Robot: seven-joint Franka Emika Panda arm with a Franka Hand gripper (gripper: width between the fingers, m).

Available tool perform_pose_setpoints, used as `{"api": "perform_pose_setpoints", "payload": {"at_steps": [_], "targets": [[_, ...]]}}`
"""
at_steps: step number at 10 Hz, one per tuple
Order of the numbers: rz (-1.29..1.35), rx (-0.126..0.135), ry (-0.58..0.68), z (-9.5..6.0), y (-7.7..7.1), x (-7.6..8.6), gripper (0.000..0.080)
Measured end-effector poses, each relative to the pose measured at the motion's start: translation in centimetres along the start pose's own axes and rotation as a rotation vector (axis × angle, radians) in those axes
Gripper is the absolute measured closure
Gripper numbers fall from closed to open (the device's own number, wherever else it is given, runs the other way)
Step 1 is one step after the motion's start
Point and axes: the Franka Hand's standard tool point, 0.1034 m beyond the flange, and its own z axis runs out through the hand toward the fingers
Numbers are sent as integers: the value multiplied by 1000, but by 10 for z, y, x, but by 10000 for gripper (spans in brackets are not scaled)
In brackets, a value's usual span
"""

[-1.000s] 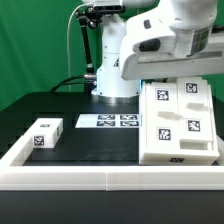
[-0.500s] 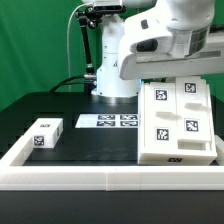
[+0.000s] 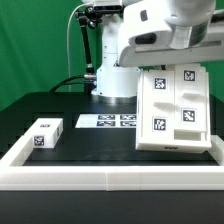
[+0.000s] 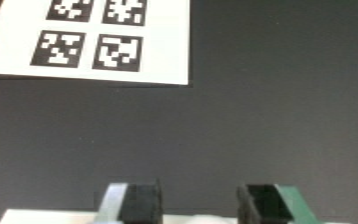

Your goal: Assemble cabinet

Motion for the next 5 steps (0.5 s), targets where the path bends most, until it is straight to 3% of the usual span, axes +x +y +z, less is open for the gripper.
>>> {"api": "perform_pose_setpoints", "payload": {"at_steps": [2, 5], "targets": [[-1, 0, -4, 2, 0, 0, 591], [13, 37, -71, 9, 4, 3, 591]]}}
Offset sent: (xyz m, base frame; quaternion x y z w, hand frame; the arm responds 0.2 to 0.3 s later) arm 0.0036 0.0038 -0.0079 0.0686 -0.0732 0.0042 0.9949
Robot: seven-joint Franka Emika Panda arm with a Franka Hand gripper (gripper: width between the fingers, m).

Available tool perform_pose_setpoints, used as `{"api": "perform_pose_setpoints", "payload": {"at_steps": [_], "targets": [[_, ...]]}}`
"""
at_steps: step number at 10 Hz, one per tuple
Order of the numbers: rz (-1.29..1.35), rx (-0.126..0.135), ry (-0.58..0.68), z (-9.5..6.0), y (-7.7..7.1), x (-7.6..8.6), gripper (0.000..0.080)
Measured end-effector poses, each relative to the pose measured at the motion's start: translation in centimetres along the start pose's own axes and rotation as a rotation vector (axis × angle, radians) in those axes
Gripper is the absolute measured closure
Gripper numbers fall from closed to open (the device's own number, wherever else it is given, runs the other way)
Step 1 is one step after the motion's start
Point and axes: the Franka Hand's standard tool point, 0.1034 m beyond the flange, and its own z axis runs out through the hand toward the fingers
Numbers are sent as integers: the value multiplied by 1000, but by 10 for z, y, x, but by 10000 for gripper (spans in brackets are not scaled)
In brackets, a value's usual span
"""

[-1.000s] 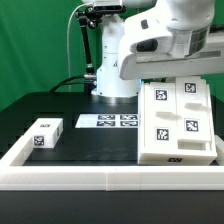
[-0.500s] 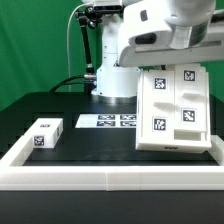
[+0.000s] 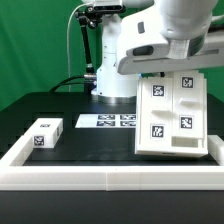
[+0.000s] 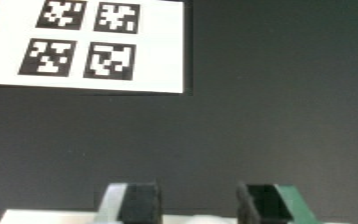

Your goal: Assemble cabinet

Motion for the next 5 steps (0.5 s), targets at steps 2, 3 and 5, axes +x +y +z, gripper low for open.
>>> {"api": "perform_pose_setpoints", "payload": {"at_steps": [2, 3, 5], "targets": [[15, 25, -34, -4, 4, 1, 591], [28, 25, -46, -3, 5, 1, 591], [23, 20, -47, -3, 4, 1, 591]]}}
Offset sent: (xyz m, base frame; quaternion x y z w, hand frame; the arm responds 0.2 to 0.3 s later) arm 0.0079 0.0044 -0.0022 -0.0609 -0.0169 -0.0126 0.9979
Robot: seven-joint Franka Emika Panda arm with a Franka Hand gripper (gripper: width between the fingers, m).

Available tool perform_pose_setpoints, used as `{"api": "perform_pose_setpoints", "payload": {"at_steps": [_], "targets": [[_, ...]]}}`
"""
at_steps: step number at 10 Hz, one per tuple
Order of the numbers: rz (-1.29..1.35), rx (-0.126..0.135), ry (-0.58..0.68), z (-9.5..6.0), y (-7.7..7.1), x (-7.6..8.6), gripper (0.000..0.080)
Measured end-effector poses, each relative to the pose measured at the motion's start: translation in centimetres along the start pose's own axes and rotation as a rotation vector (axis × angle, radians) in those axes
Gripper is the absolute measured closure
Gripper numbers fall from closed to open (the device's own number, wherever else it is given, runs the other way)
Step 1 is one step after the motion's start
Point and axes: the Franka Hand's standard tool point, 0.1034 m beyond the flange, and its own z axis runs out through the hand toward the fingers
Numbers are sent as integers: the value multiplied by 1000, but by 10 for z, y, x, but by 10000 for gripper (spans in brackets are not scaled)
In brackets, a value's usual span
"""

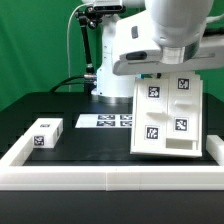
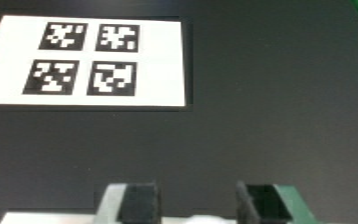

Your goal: Assemble cabinet

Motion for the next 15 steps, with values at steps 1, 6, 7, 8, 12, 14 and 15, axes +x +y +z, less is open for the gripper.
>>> {"api": "perform_pose_setpoints", "payload": {"at_steps": [1, 6, 7, 8, 12, 14, 15], "targets": [[0, 0, 0, 0, 0, 0, 591], [1, 33, -72, -13, 0, 5, 591], [0, 34, -66, -15, 0, 10, 591], [0, 36, -68, -15, 2, 10, 591], [-1, 35, -68, -14, 2, 10, 368], [-1, 35, -69, -14, 2, 11, 178], [-1, 35, -69, -14, 2, 11, 178]]}}
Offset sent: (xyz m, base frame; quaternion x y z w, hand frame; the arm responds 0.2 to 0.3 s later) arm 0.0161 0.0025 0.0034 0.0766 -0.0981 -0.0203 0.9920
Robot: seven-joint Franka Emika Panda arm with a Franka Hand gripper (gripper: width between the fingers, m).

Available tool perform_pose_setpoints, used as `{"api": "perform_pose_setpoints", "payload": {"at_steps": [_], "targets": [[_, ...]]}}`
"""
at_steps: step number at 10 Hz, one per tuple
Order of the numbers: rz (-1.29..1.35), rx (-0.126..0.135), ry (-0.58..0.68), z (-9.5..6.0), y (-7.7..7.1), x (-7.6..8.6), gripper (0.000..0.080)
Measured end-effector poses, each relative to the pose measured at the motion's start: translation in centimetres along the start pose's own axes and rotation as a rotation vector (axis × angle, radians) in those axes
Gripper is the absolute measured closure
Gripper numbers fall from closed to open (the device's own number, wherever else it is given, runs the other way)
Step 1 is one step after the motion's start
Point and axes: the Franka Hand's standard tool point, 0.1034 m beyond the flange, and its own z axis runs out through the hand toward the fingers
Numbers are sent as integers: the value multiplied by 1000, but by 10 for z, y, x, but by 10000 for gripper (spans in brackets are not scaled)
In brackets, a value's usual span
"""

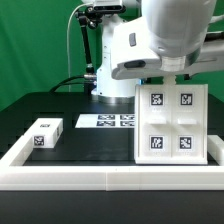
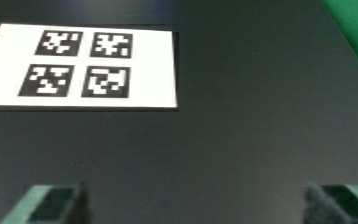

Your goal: Assemble cabinet

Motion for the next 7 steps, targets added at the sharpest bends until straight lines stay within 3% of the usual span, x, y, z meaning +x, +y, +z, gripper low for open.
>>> {"api": "perform_pose_setpoints", "payload": {"at_steps": [1, 2, 7], "targets": [[0, 0, 0, 0, 0, 0, 43], [0, 0, 0, 0, 0, 0, 9], [-7, 0, 6, 0, 0, 1, 3]]}}
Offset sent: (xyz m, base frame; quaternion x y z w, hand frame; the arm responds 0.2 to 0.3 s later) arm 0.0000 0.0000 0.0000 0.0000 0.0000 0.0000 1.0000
